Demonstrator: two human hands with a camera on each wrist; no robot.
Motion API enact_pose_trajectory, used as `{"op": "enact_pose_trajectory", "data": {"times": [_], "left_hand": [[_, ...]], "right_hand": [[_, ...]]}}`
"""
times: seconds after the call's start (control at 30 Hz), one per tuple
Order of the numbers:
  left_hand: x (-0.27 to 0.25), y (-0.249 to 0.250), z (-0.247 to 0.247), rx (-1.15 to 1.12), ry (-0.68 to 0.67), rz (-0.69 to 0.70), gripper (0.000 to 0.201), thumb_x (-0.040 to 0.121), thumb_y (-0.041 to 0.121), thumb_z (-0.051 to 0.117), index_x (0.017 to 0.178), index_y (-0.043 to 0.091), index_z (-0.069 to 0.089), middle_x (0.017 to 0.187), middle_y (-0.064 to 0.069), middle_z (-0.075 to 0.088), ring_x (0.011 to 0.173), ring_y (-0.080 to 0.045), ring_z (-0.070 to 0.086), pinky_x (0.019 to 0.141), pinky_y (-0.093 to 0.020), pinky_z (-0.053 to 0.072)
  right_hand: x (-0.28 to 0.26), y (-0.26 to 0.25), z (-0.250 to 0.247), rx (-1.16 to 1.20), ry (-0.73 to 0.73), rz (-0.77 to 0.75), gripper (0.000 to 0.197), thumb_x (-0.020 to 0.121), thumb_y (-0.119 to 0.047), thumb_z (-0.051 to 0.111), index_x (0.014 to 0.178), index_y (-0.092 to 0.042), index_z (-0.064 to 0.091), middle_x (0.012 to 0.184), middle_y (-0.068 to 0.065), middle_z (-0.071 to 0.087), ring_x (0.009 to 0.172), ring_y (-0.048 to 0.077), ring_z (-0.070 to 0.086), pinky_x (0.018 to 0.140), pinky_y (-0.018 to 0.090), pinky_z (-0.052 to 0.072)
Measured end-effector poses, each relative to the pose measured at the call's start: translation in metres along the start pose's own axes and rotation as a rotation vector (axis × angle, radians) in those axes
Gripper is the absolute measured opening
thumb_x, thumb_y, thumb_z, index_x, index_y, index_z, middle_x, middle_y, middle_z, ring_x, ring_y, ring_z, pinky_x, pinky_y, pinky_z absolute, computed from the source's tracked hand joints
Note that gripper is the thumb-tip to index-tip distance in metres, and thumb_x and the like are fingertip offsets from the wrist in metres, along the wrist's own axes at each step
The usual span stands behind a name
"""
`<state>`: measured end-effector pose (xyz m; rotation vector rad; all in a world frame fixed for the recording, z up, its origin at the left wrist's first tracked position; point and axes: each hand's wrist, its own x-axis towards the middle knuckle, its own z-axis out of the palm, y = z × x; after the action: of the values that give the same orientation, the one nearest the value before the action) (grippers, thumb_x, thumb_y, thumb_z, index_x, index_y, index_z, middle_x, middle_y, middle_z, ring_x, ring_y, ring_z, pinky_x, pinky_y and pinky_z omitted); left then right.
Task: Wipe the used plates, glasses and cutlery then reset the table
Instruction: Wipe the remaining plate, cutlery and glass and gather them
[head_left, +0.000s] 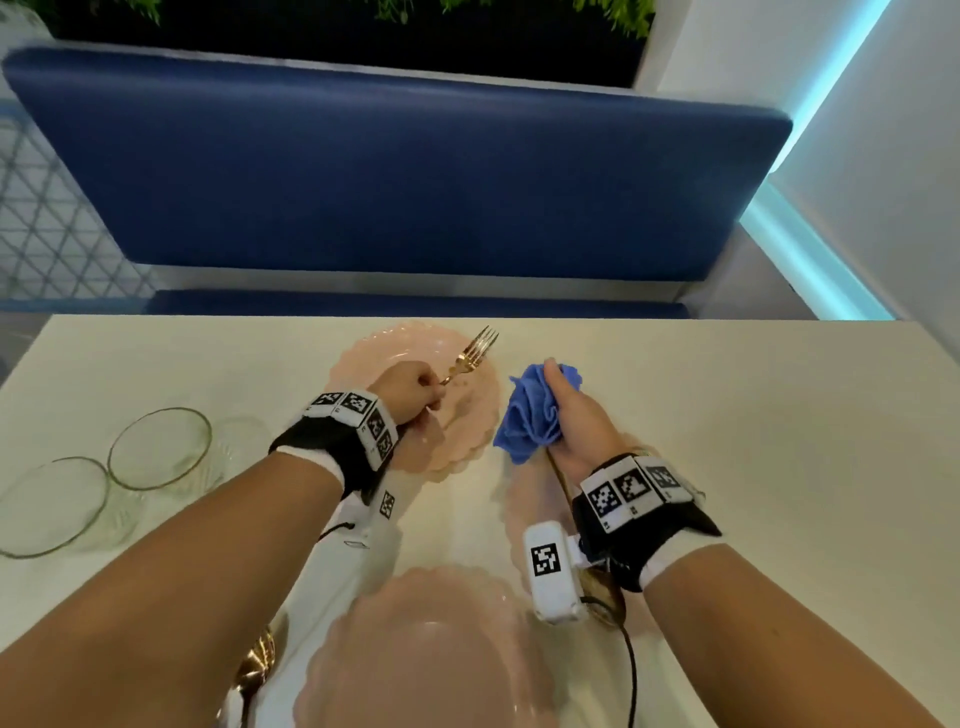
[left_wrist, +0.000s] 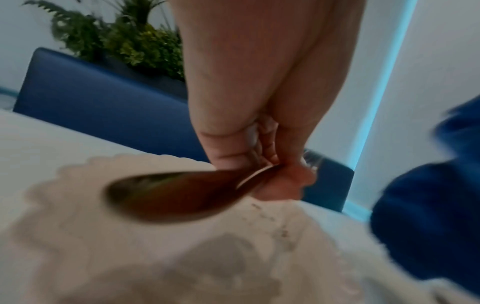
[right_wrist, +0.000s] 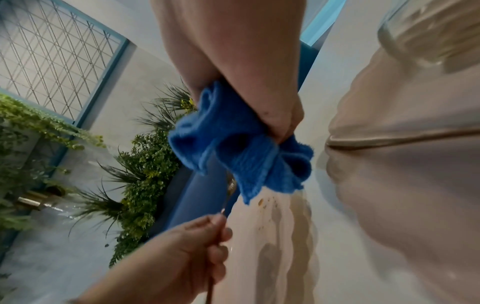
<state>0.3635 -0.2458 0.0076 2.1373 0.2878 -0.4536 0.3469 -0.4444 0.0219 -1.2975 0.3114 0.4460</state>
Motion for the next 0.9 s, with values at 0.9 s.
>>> {"op": "enact_pose_trajectory", "data": {"times": [0.9], "left_hand": [[-0.121,0.003,-0.018,-0.541,0.164,0.007,0.015,0.095,0.006,0.042,0.082,0.011,0.045,0.063,-0.012,0.053,0.04,-0.013,0.035,0.036,-0.017,0.026]], "right_hand": [[-0.006,0.003,0.095,-0.317,-0.039,-0.057,0.057,0.077,-0.056,0.063,0.106,-0.008,0.063,0.103,0.014,0.068,0.094,0.029,0.066,0.086,0.044,0.054]]}}
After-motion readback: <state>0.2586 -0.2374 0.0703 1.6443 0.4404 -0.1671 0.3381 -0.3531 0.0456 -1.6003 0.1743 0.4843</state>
